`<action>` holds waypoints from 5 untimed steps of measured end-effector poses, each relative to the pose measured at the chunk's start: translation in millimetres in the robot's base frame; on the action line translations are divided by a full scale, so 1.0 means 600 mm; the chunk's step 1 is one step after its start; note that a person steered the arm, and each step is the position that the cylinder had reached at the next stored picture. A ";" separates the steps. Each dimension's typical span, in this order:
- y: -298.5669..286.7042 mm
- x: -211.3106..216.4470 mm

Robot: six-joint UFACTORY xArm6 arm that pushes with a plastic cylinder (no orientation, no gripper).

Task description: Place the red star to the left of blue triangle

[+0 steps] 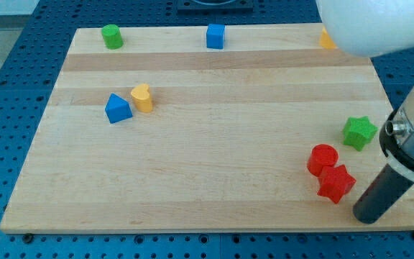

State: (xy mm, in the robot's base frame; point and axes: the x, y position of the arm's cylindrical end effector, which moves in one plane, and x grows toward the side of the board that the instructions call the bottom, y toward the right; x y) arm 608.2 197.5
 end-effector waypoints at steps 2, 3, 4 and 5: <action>-0.010 -0.053; -0.051 -0.055; -0.110 -0.058; -0.121 -0.079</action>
State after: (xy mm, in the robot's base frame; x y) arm 561.1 125.1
